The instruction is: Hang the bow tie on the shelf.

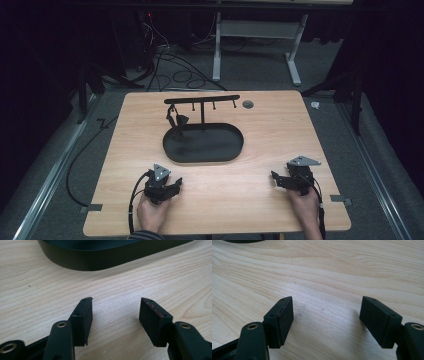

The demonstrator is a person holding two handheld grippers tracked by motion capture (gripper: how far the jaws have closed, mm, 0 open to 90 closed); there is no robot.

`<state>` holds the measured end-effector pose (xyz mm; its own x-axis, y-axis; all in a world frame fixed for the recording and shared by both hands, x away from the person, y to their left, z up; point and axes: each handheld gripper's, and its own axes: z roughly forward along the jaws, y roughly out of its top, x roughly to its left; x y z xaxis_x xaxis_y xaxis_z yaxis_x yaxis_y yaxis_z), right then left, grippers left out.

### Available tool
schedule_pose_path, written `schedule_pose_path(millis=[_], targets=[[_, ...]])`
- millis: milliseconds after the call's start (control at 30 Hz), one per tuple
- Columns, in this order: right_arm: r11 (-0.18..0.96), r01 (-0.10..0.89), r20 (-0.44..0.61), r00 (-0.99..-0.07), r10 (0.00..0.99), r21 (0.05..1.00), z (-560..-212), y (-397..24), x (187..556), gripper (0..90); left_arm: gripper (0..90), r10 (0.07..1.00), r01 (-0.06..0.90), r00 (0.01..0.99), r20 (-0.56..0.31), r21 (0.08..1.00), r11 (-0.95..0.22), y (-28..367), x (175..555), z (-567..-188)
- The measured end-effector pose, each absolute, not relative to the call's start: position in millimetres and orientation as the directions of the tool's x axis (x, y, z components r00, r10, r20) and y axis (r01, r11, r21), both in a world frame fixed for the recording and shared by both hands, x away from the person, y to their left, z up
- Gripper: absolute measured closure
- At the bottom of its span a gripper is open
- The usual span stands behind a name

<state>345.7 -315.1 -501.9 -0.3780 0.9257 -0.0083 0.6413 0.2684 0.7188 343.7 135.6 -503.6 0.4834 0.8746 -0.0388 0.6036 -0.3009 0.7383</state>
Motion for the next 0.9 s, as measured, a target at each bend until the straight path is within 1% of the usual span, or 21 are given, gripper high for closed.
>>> schedule_pose_path(millis=[100, 367, 500, 900], targets=[[0.268, 0.641, -0.008, -0.378, 0.926, 0.719, -501.9, -315.1, 345.7, 28.4, 43.3, 0.876, 0.587, 0.482, -0.019, 0.749, -0.306, 133.7, 342.9, -505.8], [0.27, 0.64, -0.01, -0.379, 0.925, 0.719, -502.0, -315.2, 345.8, 28.4, 40.3, 0.878, 0.584, 0.478, -0.017, 0.753, -0.303, 132.5, 342.1, -506.7], [0.269, 0.641, -0.009, -0.378, 0.926, 0.719, -501.9, -315.1, 345.7, 28.4, 37.3, 0.876, 0.584, 0.482, -0.018, 0.751, -0.307, 131.7, 342.1, -506.9], [0.271, 0.64, -0.01, -0.38, 0.925, 0.719, -502.0, -315.2, 345.6, 28.4, 36.5, 0.874, 0.584, 0.485, -0.019, 0.751, -0.308, 131.6, 342.2, -506.9]])
